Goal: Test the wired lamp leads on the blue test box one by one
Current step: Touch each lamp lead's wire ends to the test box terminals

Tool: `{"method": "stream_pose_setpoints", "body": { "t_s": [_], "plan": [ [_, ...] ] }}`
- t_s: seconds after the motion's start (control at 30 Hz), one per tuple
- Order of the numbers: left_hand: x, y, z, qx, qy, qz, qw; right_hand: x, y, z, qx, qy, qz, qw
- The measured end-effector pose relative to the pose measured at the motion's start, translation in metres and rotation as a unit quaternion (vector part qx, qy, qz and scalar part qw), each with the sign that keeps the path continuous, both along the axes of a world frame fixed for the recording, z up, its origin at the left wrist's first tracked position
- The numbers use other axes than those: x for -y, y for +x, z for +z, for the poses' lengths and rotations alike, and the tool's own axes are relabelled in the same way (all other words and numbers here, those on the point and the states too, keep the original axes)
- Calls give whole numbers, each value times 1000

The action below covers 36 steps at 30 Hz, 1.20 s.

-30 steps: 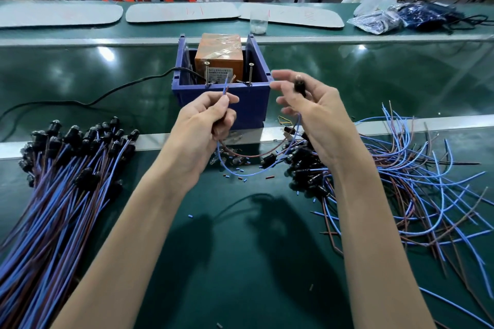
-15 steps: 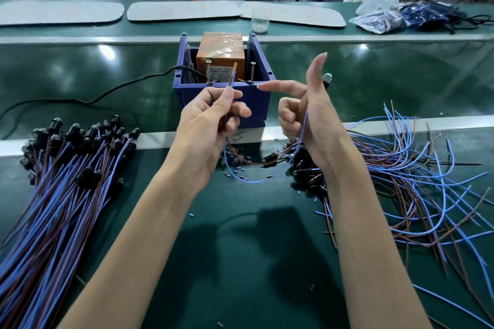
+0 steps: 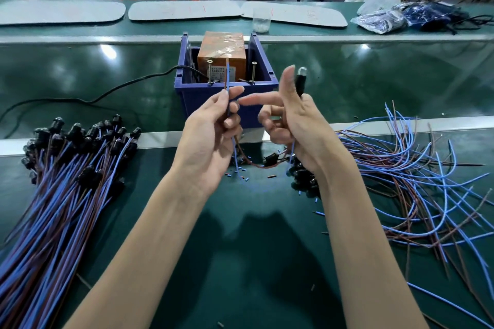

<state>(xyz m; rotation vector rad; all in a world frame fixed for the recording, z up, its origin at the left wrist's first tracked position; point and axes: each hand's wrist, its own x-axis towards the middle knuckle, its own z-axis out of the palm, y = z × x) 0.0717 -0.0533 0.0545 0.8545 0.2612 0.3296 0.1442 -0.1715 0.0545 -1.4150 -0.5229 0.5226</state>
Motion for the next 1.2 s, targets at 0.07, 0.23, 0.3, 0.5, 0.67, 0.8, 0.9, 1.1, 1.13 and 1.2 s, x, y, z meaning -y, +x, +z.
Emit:
{"method": "stream_pose_setpoints", "body": {
  "t_s": [0.07,0.23,0.3,0.5,0.67,0.8,0.9,1.1,1.13,1.2],
  "plan": [
    [4,0,0,-5,17,25,1000,-1,-3,-3,21,-16,2,1000],
    [8,-2,-1,-37,72,76,994,-5,-10,-6,26,-50,34,998],
    [10,-3,0,-34,81,72,994,-11,-14,-6,0,-23,25,999],
    [11,-4,-1,-28,80,114,990,-25,-22,-5,-48,43,-20,998],
    [11,-5,2,-5,87,100,991,-29,-24,-5,1,32,-37,999],
    [5,-3,-1,-52,106,156,981,-24,-21,-4,-38,48,-51,997],
    [-3,-2,-4,-78,136,206,966,-17,-15,-2,-63,67,-51,994],
    [-2,0,-13,-59,219,247,942,-12,-6,-4,-29,74,-163,983],
    [-1,0,-14,-56,222,254,940,-13,-6,-5,-20,77,-185,980],
    [-1,0,-17,-56,220,265,937,-16,-4,-8,-13,81,-228,970]
  ]
}}
